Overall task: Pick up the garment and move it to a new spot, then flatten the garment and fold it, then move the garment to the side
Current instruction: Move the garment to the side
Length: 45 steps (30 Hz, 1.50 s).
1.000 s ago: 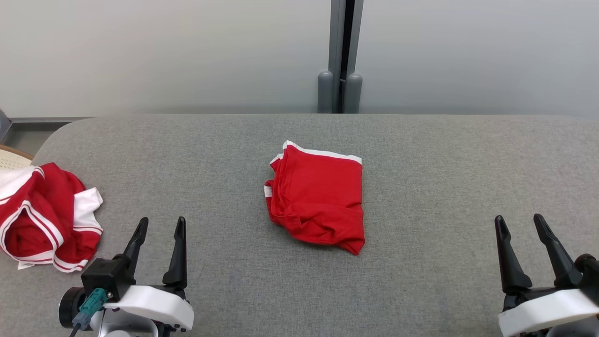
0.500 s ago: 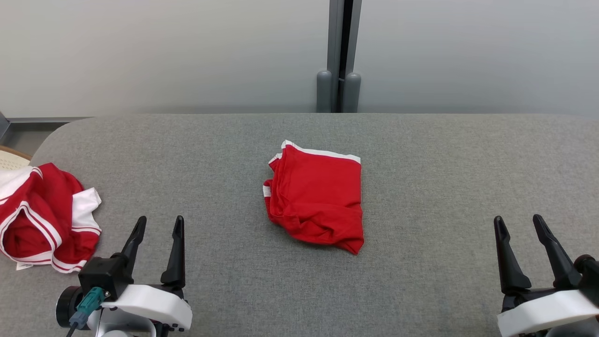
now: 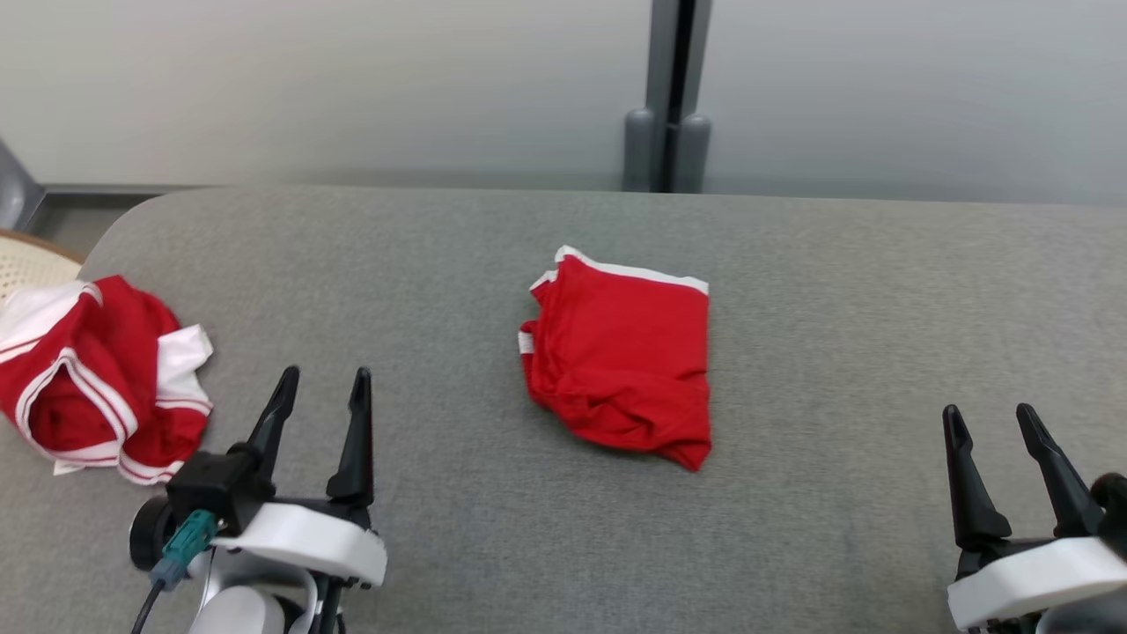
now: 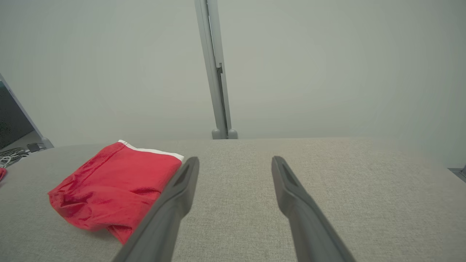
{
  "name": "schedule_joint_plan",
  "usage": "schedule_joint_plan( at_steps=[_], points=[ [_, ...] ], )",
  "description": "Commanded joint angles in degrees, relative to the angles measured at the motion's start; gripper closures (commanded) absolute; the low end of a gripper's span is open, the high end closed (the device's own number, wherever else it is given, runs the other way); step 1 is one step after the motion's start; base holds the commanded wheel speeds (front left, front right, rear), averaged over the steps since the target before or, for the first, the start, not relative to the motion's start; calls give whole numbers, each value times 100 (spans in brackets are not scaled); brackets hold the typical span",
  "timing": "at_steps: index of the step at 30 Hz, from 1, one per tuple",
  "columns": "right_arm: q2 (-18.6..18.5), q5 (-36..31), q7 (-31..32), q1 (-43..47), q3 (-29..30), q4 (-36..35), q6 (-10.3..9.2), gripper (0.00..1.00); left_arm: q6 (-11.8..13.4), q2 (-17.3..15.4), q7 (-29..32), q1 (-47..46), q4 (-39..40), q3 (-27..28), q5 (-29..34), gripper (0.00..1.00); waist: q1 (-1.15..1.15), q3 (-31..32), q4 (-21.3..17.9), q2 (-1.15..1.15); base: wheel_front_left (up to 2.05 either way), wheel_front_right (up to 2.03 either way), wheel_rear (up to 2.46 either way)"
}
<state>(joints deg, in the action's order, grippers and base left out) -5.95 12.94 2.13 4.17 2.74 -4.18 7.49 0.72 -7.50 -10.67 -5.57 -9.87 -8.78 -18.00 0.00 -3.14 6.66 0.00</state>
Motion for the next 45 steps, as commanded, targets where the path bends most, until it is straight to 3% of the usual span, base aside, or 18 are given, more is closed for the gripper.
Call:
schedule_joint_plan(
  at_steps=[1, 13, 23, 24, 25, 34, 45],
  points=[
    [-50, -19, 22, -108, 19, 78, -1, 0, -13, 27, -37, -152, 30, -37, 13, 0, 0, -187, 239, 0, 0, 0, 0],
    [-428, 194, 47, -1397, -715, 1499, -1, 0, -207, 350, -360, -1034, -268, -477, -85, 0, 0, -1110, 1434, 0, 0, 0, 0],
    [-310, 287, 174, -1973, -1028, 2824, -1, 0, -124, 408, -454, -1185, -368, -430, -106, 0, 0, -1229, 1532, 0, 0, 0, 0],
    [-291, 297, 231, -1985, -1067, 2892, -1, 64, -117, 411, -451, -1190, -346, -412, -102, 0, 0, -1222, 1509, 0, 0, 0, 0],
    [-288, 311, 265, -2016, -1082, 2931, -1, 100, -131, 416, -452, -1200, -318, -409, -94, 0, 0, -1217, 1484, 0, 0, 0, 0],
    [-412, 302, 411, -2167, -1226, 2796, -6, 100, -162, 350, -448, -1191, -94, -300, 122, 0, 0, -1187, 1076, 0, 0, 0, 0],
    [-820, 704, 310, -1742, -1581, 2471, -6, 100, -188, 175, -400, -1217, 73, -375, 289, 0, 0, -1220, -267, 0, 0, 0, 0]
  ],
)
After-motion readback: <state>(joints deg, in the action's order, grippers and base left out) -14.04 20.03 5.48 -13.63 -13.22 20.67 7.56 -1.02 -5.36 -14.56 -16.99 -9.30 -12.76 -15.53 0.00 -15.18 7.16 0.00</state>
